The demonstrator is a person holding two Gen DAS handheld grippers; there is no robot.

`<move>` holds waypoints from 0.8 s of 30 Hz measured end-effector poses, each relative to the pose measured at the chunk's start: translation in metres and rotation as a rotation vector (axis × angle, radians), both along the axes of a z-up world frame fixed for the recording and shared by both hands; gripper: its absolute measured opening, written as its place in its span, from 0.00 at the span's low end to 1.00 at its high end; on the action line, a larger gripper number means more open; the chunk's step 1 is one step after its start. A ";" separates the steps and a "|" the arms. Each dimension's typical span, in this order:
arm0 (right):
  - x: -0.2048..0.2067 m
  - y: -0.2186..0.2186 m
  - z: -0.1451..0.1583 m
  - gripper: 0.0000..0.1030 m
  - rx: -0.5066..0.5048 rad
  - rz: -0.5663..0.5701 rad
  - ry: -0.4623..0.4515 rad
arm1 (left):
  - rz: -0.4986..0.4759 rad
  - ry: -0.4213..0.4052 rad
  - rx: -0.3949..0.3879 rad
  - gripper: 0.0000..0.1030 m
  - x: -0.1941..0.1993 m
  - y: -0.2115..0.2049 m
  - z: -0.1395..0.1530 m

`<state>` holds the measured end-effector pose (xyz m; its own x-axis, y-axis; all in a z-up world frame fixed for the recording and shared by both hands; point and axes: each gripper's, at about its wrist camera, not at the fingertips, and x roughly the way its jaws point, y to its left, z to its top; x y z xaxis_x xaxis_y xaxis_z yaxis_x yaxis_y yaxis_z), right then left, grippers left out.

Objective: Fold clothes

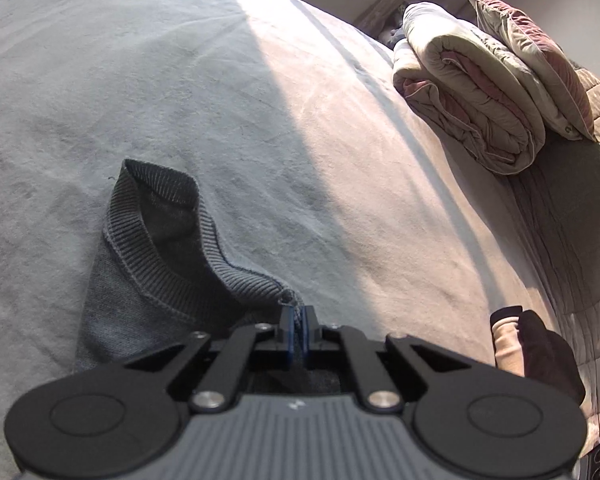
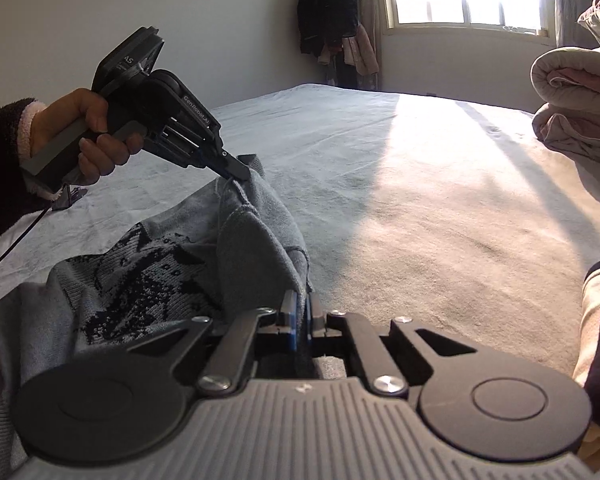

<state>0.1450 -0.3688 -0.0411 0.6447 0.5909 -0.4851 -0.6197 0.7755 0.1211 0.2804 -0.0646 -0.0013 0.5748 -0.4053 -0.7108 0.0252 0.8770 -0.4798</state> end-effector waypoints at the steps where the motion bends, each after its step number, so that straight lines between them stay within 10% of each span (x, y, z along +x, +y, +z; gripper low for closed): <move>1: 0.001 -0.004 0.002 0.04 0.007 -0.041 -0.015 | 0.007 -0.022 -0.017 0.03 0.004 -0.005 0.003; 16: 0.042 -0.002 -0.044 0.02 -0.369 -0.616 -0.135 | 0.032 -0.070 -0.075 0.02 0.075 -0.112 -0.055; 24: 0.052 -0.014 -0.051 0.02 -0.358 -0.617 -0.104 | 0.000 -0.099 -0.101 0.07 0.077 -0.104 -0.078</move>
